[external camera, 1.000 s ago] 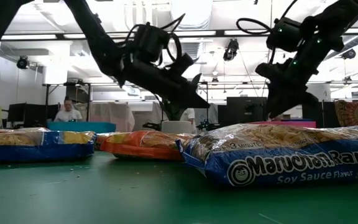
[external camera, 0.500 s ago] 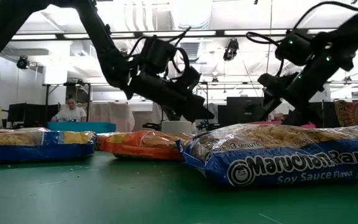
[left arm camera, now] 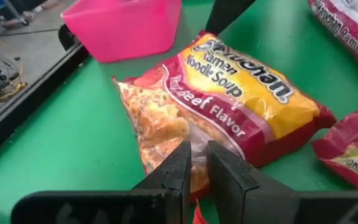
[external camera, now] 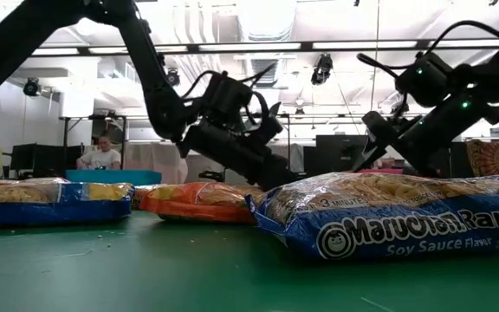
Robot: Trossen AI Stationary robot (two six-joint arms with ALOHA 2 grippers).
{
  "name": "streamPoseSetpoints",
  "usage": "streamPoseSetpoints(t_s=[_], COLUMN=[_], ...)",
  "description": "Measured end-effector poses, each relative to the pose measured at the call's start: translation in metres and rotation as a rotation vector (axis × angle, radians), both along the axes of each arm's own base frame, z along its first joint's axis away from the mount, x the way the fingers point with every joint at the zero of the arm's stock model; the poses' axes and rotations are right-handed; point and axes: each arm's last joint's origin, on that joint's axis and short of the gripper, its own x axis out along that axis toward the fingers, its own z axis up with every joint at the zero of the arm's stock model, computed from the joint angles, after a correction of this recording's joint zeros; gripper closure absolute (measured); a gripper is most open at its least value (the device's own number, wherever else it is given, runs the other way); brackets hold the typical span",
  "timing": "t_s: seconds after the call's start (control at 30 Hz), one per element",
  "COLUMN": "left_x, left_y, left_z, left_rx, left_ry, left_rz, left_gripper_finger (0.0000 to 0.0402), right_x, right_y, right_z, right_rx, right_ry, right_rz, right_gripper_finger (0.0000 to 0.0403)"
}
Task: Sort Maruchan noodles
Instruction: Put the red noodle pack into the pink bin
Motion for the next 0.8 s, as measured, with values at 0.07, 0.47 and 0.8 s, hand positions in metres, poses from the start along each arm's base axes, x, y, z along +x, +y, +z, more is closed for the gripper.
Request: streamPoseSetpoints(t_s=[0.07,0.47,0.8], left_x=[0.001,-0.001,-0.001], left_y=[0.0,0.001,0.001], left_z=[-0.001,-0.004,-0.004], left_rx=[-0.005,-0.039,-0.05], left_ry=[0.008,0.038,0.039], left_rz=[0.001,0.023,0.03], left_gripper_finger=[0.0365,0.0365,0.0365], right_x=[0.004,0.037,0.052], right_y=[-0.002,-0.015,-0.014], right_z=[-0.002,-0.005,-0.009], right_rx=[0.002,0.003,-0.034], right_ry=[0.007,-0.018,-0.1], right_rz=[0.002,0.104,0.159], right_gripper_finger=[0.0063,0.0076,0.0098])
